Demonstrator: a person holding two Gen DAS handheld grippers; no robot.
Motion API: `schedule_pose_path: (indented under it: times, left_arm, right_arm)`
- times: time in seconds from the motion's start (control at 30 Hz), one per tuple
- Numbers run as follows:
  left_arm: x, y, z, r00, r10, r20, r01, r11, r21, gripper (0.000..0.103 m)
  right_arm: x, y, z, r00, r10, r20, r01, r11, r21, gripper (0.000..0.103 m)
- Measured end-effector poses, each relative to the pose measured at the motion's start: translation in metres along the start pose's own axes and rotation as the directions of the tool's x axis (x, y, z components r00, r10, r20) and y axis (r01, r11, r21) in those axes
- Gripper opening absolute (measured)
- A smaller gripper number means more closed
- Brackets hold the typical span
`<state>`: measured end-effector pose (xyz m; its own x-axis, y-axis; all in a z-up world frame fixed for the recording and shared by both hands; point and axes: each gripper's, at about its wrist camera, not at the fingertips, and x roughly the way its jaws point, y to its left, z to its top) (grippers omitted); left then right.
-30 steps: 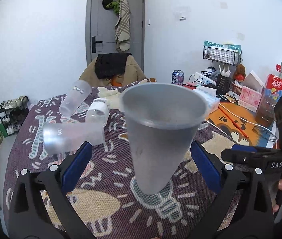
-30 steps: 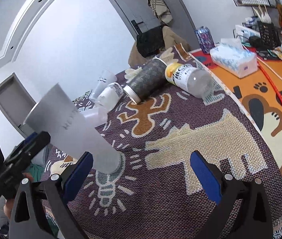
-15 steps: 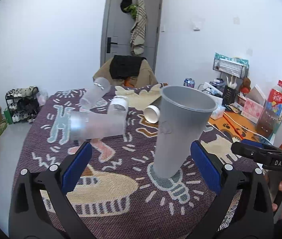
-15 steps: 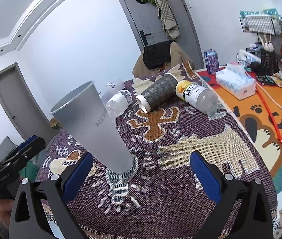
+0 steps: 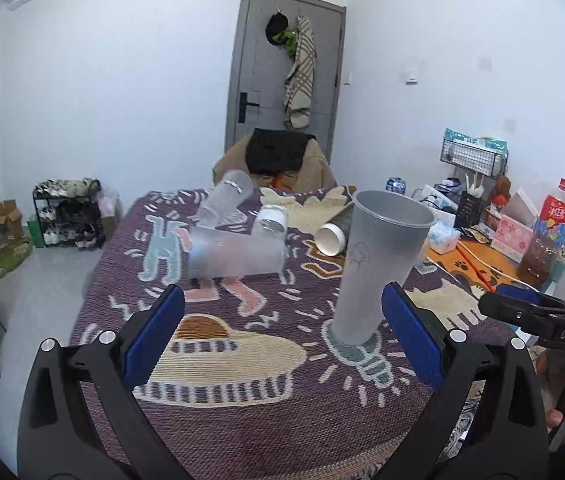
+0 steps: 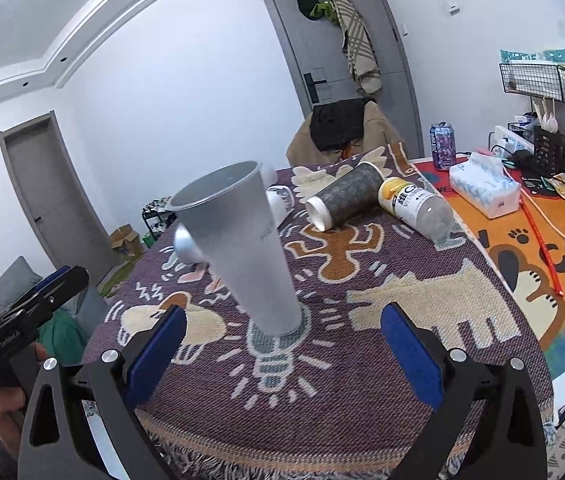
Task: Flip cup upright
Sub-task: 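Open the left gripper and release the upright grey cup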
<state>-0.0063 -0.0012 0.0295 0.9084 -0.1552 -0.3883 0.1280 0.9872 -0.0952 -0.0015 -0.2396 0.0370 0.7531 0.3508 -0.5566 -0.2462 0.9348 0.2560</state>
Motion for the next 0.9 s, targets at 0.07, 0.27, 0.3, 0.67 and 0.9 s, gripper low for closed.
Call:
schedule_pose_path:
  times: [0.07, 0.27, 0.3, 0.67, 0.9]
  left_arm:
    - [-0.006, 0.004, -0.001, 1.000, 0.011, 0.012, -0.010, 1.000, -0.008, 0.098]
    - [-0.021, 0.009, -0.006, 0.999, 0.028, 0.036, -0.028, 1.000, -0.008, 0.098]
    - [-0.023, 0.009, -0.006, 0.999, 0.030, 0.036, -0.030, 1.000, -0.004, 0.098]
    - [-0.037, 0.007, -0.008, 0.998, 0.053, 0.044, -0.053, 0.999, 0.006, 0.098]
    - [-0.038, 0.006, -0.008, 0.998, 0.053, 0.046, -0.054, 0.999, 0.008, 0.098]
  right_arm:
    - [-0.004, 0.003, -0.003, 1.000, 0.002, 0.004, -0.002, 1.000, -0.004, 0.096]
    - [-0.016, 0.010, -0.009, 1.000, 0.014, 0.022, -0.014, 1.000, -0.011, 0.096]
    - [-0.018, 0.010, -0.010, 1.000, 0.009, 0.027, -0.009, 1.000, -0.013, 0.096]
    - [-0.030, 0.016, -0.011, 0.999, 0.000, 0.046, 0.002, 0.999, -0.042, 0.096]
    - [-0.029, 0.014, -0.012, 0.999, -0.004, 0.040, 0.006, 0.999, -0.038, 0.096]
